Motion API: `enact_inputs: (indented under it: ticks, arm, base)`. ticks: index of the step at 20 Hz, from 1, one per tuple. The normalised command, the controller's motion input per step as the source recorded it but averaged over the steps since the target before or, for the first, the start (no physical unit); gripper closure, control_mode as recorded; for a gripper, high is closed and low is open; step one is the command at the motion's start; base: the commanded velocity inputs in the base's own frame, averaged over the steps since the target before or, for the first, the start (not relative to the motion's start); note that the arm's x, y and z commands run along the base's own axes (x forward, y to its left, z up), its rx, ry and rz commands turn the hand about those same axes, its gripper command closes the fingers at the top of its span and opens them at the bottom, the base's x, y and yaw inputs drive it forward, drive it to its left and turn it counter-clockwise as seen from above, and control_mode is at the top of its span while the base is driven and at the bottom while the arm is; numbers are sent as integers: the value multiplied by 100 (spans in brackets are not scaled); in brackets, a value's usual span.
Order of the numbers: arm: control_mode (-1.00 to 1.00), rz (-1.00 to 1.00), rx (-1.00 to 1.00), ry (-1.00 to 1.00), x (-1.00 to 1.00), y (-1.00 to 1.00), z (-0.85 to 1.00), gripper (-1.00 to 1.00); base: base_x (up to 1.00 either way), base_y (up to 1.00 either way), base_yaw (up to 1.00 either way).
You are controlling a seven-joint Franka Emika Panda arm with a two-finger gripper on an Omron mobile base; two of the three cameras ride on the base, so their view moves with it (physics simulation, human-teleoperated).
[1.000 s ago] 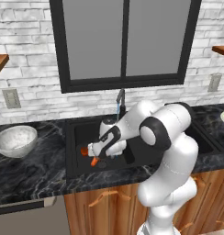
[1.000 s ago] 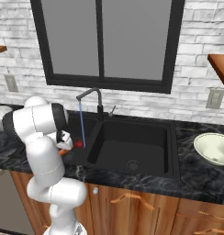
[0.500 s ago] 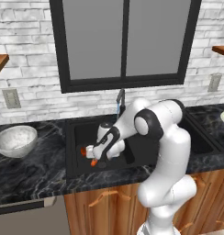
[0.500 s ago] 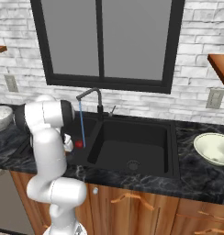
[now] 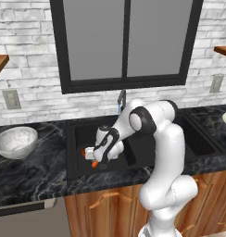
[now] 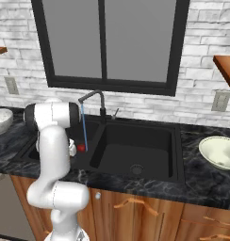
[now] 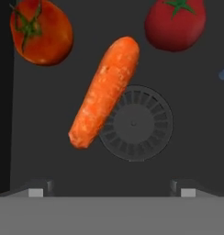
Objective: Pick the tomatos from the sink and place them in one bowl. Place the carrot in the other bowl. Then turn off the sink faucet.
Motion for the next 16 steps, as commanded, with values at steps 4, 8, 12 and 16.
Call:
enact_inputs:
  ticks: [4,8,12,16]
  arm:
    - [-100,-3,0,0,35,13,-26,-100]
    - [-100,-3,1,0,33,9,-28,-100]
    - [-100,-2,1,0,32,7,-31,-100]
    - [-100,-2,2,0,36,6,-31,-100]
  base:
    - [0,0,0]
    - [0,0,0]
    - [0,0,0]
    - [0,0,0]
